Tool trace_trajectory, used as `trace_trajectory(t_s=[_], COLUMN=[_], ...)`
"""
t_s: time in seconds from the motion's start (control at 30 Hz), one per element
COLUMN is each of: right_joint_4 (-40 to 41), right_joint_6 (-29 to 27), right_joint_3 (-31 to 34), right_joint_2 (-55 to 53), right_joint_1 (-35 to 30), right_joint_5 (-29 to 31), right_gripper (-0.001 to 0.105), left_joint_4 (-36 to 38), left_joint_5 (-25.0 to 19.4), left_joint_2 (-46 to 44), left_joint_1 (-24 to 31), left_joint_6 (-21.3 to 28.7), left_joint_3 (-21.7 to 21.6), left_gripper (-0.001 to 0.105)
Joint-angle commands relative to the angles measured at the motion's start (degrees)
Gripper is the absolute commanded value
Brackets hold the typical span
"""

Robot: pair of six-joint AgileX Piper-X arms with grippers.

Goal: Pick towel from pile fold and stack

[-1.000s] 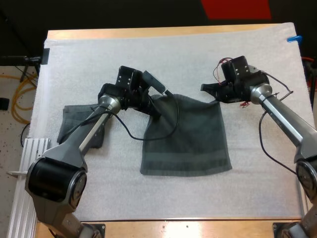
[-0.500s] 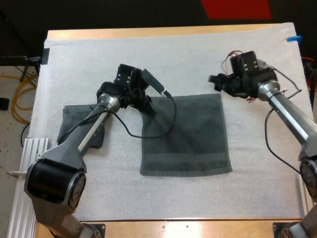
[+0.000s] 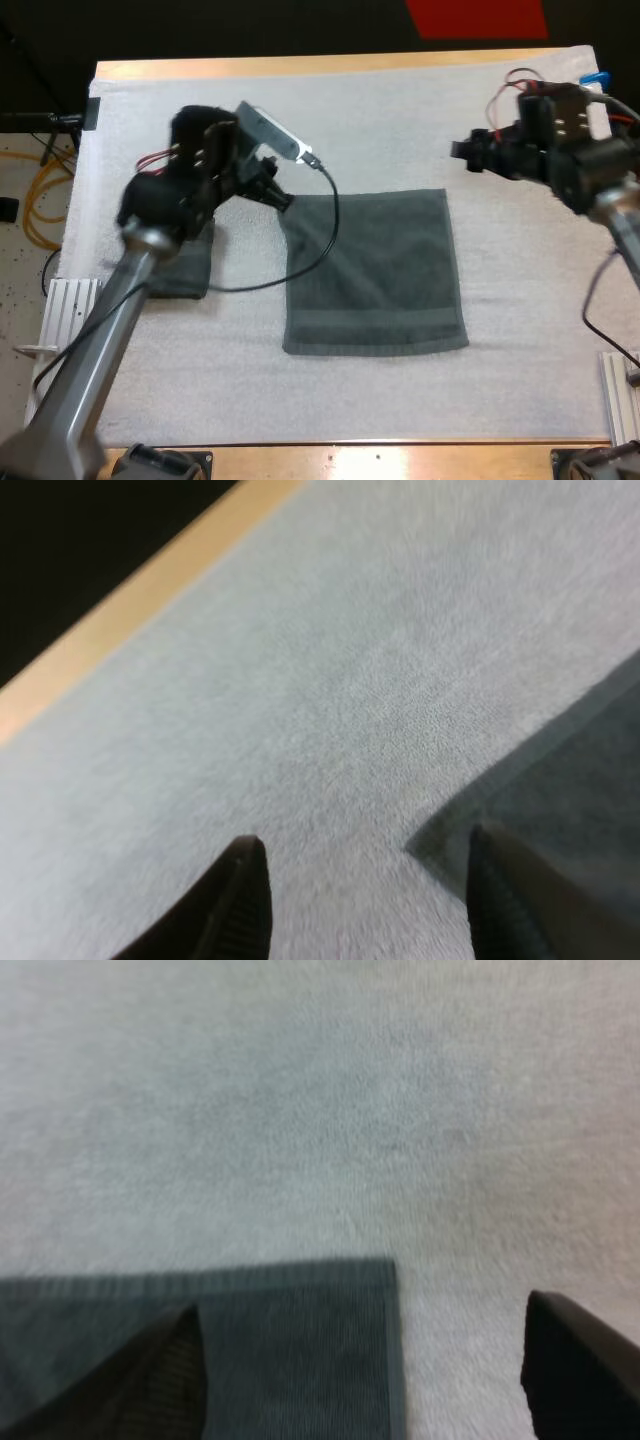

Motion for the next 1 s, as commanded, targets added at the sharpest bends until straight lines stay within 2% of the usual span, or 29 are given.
trace_trajectory(t_s=[0.0,0.2,0.33,0.47,0.67,0.8,0.87,0.97], right_joint_4=[1.7,8.1,14.7,18.3,24.2,29.5,31.0,31.6], right_joint_6=[-1.2,-1.4,-1.4,-1.4,-1.4,-1.4,-1.4,-1.3], right_joint_3=[-0.6,-0.6,-0.6,1.1,6.8,11.5,13.7,17.6], right_joint_2=[-2.5,-13.4,-20.3,-26.2,-34.7,-38.7,-39.9,-41.1], right_joint_1=[0.1,0.1,0.1,0.1,0.1,0.1,0.1,0.1], right_joint_5=[-0.3,-0.3,-0.3,-0.3,-1.0,-2.1,-2.5,-2.9], right_gripper=[0.064,0.064,0.064,0.064,0.064,0.071,0.074,0.074], left_joint_4=[2.2,10.5,16.5,22.3,31.2,36.3,37.8,38.9], left_joint_5=[-0.6,4.9,6.8,6.9,6.9,6.9,6.9,7.0], left_joint_2=[-2.4,-13.9,-20.8,-26.0,-31.2,-34.0,-35.2,-37.0], left_joint_1=[0.0,0.0,0.0,0.0,0.0,0.0,0.0,0.0], left_joint_6=[-1.8,-6.0,-8.5,-10.1,-11.3,-13.2,-13.9,-15.4], left_joint_3=[-0.4,-0.4,-0.4,-0.4,-0.4,0.0,0.7,3.3], left_gripper=[0.044,0.044,0.044,0.044,0.044,0.044,0.047,0.059])
